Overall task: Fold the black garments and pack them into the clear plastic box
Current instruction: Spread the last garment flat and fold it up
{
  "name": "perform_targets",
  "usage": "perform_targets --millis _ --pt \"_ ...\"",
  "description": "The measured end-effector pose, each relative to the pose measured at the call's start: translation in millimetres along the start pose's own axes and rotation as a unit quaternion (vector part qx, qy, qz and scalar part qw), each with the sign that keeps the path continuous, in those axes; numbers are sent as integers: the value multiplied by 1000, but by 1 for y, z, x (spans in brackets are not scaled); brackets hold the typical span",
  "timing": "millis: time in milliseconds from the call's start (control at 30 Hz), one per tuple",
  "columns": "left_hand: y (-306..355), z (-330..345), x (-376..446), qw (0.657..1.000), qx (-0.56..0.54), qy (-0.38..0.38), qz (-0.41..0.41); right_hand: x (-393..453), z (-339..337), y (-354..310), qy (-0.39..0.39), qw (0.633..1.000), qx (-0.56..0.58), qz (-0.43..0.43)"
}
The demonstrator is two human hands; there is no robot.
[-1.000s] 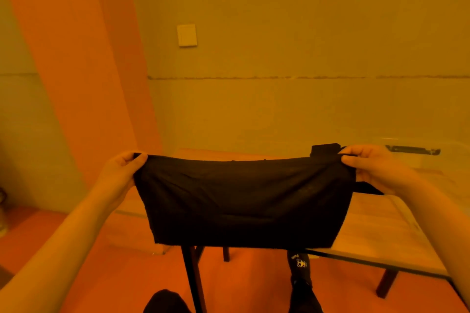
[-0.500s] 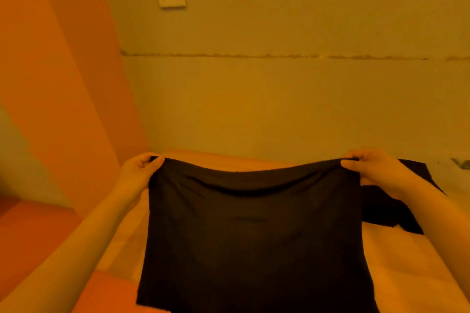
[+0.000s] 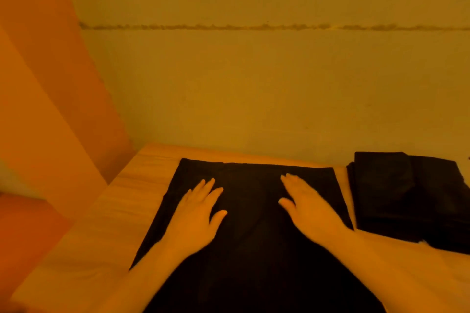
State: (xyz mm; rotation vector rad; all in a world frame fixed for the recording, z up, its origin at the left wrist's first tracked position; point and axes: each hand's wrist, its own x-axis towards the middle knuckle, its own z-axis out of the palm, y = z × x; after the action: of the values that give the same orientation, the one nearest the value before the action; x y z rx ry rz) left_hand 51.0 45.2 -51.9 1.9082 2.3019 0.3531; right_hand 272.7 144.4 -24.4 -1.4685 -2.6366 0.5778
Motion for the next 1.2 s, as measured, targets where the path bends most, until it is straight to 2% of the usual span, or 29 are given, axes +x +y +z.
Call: perform_targets --millis 67,133,267,400,467,533,633,700,800,900,1067,1133,1200 --pt "-7 9 -4 997 33 -58 -43 -7 14 9 -52 998 -36 -11" --pt "-21 14 -8 991 61 -82 -84 -9 23 21 -73 995 -68 1" --pt "-40 18 -20 984 88 -80 -129 -9 30 34 -71 991 -117 9" --pt "-37 14 -23 980 89 -86 -157 -7 22 31 -67 994 -90 8" --pt "-28 7 -8 986 83 -53 -138 6 13 25 -10 998 -63 3" --pt "-15 3 21 994 67 -31 -76 32 8 16 29 998 -57 -20" --pt "-7 9 63 993 61 -94 -21 71 12 8 -32 996 -73 -50" --pt "-21 17 79 992 64 -103 -27 87 19 17 -62 992 -97 -42" --pt "-53 19 88 994 68 -71 -57 96 20 35 -48 991 -121 -39" --pt "-79 17 91 989 80 -75 -95 100 15 46 -54 989 -133 -35" --pt "-97 9 89 983 85 -88 -138 103 8 61 -41 990 -129 27" --pt "-85 2 77 983 111 -58 -131 94 5 51 -7 992 -116 41" --pt "-63 -4 51 990 115 -19 -84 70 3 33 21 997 -76 11"
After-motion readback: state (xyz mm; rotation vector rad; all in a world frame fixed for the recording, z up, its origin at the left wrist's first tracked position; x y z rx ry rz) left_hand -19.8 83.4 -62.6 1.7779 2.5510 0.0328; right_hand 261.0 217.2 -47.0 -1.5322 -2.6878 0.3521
